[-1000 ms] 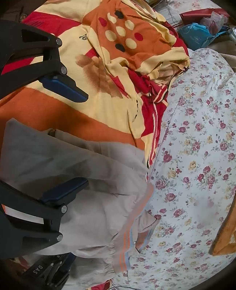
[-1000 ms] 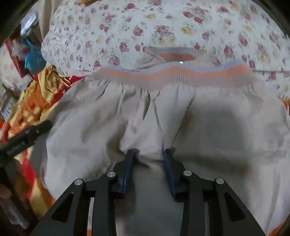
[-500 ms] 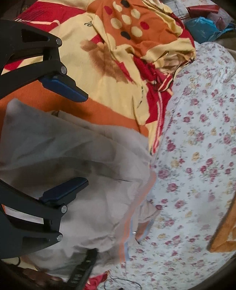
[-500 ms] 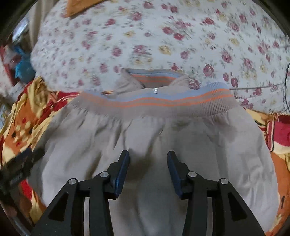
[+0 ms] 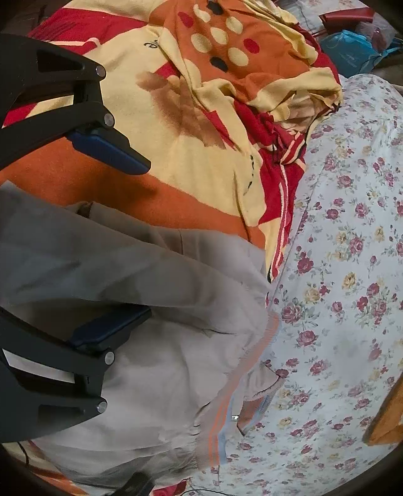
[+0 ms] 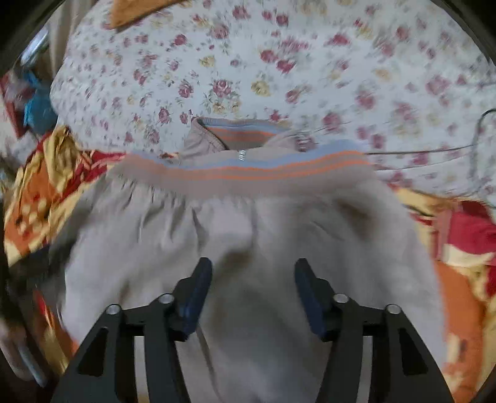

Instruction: Fold large clothes

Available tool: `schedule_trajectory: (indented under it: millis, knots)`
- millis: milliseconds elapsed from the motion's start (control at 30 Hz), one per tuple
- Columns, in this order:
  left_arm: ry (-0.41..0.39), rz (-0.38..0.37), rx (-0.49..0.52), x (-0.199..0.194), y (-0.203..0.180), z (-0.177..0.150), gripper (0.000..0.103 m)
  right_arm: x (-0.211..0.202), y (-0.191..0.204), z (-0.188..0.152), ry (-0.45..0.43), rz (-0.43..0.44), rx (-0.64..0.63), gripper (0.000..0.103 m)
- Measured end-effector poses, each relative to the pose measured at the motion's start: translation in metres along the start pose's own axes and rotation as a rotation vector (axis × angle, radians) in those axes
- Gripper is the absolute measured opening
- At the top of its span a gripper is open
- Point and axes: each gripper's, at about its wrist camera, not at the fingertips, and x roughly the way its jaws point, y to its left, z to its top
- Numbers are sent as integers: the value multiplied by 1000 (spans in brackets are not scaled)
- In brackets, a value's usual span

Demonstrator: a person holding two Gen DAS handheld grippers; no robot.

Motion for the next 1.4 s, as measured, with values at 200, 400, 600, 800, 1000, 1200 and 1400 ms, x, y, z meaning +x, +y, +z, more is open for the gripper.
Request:
schedule_trajectory:
  millis: [200,400,600,800,1000,1200,1400]
  knots:
    - [-26,2,6,-7,2,-2,86,-37,-56,-32,-16,-142,37,61]
    - [-22,25,11,-3,2,-5,86,-25,-81,-57,19,-154,86,58]
    - [-21,21,4,-3,3,-4,86,-53,-51,-50,-68,-60,88,61]
    - [-17,21,5,-2,1,-4,86,-30,-30,-54,-60,83,114,61]
    - [-1,-28,-12,-2,8,6,85,-40,-39,-56,-86,156,184,62]
    - [94,-195,-141,10,34,16,86,-49,-25,-45,-61,261,142,68]
    - [141,-207,-159,27,34,14,86,-49,-1,-23,-61,305,81,72]
